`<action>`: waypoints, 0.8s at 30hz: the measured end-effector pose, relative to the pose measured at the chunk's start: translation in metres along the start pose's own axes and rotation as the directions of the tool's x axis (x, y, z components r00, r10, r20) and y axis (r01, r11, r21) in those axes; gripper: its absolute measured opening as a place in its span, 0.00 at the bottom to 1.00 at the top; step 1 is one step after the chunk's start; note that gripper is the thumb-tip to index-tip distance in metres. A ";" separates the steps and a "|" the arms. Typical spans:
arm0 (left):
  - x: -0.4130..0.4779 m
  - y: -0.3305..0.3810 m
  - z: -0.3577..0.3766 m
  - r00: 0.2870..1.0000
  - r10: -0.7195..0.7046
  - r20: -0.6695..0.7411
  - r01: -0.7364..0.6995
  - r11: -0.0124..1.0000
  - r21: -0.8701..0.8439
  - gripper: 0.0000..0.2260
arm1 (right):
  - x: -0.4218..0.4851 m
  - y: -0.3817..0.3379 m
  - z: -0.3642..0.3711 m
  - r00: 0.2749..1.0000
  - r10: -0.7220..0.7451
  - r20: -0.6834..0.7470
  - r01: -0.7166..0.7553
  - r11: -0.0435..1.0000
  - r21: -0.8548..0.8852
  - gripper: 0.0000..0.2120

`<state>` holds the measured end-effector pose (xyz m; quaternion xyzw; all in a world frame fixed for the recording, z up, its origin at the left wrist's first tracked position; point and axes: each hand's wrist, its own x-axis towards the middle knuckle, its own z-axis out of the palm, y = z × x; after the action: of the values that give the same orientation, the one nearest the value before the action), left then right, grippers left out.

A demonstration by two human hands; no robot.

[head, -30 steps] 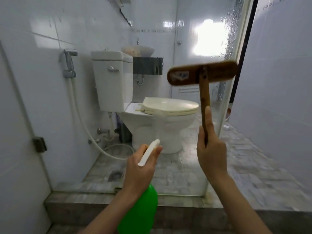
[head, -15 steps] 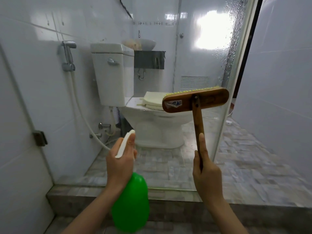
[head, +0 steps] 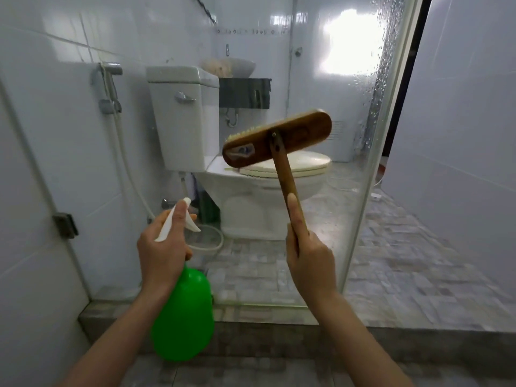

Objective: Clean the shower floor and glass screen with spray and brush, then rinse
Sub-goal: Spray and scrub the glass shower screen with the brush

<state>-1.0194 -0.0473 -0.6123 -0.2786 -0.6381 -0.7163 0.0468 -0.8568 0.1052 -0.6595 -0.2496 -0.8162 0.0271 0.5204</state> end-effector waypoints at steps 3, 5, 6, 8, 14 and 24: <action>0.005 0.009 -0.005 1.000 -0.009 -0.010 0.009 0.999 -0.043 0.16 | -0.056 0.021 0.008 0.988 0.043 0.147 -0.047 0.999 0.025 0.24; 0.009 0.014 -0.009 1.000 -0.006 -0.008 0.006 0.999 -0.052 0.17 | -0.097 0.023 0.009 0.965 0.112 0.237 -0.126 0.991 0.044 0.25; 0.010 0.015 -0.011 1.000 -0.007 -0.007 0.006 0.999 -0.045 0.18 | -0.103 0.018 0.008 0.954 0.131 0.269 -0.151 0.987 0.054 0.25; 0.013 0.018 -0.014 1.000 -0.007 -0.017 0.006 0.999 -0.053 0.18 | -0.074 -0.002 0.010 0.975 0.075 0.209 -0.085 0.995 0.042 0.28; 0.027 0.019 -0.028 0.999 -0.018 -0.032 0.016 0.998 -0.063 0.15 | 0.059 -0.056 0.004 0.998 -0.046 -0.048 0.048 0.998 0.051 0.26; 0.055 0.017 -0.066 0.995 0.025 -0.101 -0.032 0.998 -0.063 0.16 | 0.092 -0.088 0.011 0.988 -0.148 -0.044 0.151 0.985 0.083 0.27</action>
<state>-1.0805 -0.0963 -0.5738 -0.2527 -0.6075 -0.7488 0.0799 -0.9303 0.0706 -0.5611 -0.1655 -0.8206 0.0184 0.5467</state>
